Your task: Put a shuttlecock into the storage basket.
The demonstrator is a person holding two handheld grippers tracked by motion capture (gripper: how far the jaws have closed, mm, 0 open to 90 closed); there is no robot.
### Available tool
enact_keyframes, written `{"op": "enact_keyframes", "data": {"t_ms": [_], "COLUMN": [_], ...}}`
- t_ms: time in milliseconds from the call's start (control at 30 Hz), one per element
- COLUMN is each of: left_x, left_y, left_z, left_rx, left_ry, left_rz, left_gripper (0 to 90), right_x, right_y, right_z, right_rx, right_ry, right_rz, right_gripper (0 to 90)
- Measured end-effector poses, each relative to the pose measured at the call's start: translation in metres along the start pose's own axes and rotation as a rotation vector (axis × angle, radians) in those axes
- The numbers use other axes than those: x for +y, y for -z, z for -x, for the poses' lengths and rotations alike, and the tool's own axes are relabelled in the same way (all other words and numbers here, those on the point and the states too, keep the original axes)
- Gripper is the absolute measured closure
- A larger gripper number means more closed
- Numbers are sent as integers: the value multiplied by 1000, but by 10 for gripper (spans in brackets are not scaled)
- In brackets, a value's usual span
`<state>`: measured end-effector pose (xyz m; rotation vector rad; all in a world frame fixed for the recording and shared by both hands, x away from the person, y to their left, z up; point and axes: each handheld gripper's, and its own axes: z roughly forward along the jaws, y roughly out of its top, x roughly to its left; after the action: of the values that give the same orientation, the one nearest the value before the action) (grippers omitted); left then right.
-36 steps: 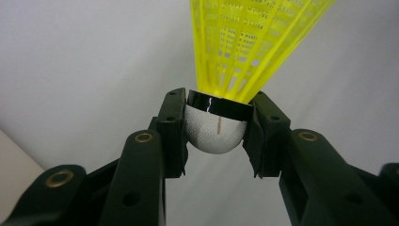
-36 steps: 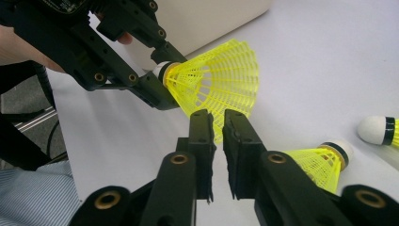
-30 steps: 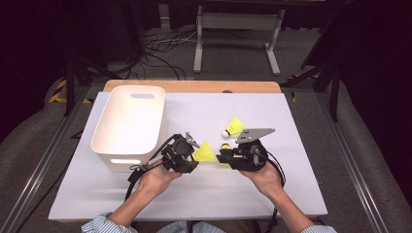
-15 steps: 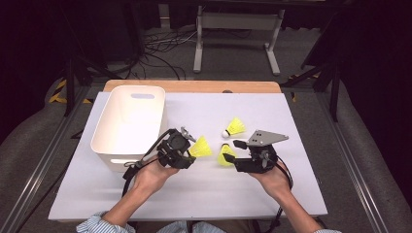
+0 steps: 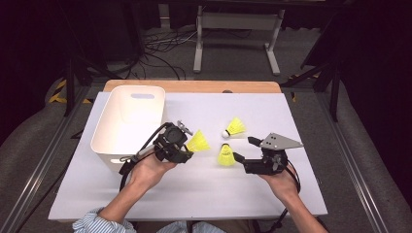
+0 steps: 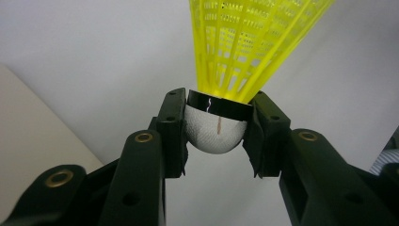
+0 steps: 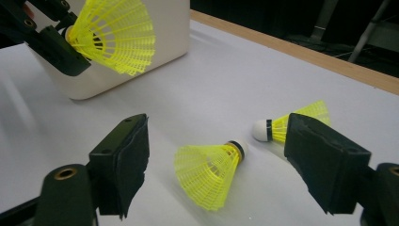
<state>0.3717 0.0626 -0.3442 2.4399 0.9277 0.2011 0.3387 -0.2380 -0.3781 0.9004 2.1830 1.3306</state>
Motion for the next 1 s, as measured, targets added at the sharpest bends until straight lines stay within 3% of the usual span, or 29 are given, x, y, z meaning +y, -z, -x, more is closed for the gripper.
{"op": "enact_keyframes", "data": {"t_ms": [400, 1000], "left_x": [6, 13], "left_y": [10, 20], "left_z": [-12, -25], "left_rx": [-12, -23], "left_ry": [34, 80], "left_rz": [-2, 21], "left_gripper": [633, 632], "right_x": [-20, -57], "right_y": [15, 26], "right_z": [5, 9], "right_rx": [-50, -95], "right_ry": [-5, -56], "right_rz": [45, 73], "right_gripper": [177, 170]}}
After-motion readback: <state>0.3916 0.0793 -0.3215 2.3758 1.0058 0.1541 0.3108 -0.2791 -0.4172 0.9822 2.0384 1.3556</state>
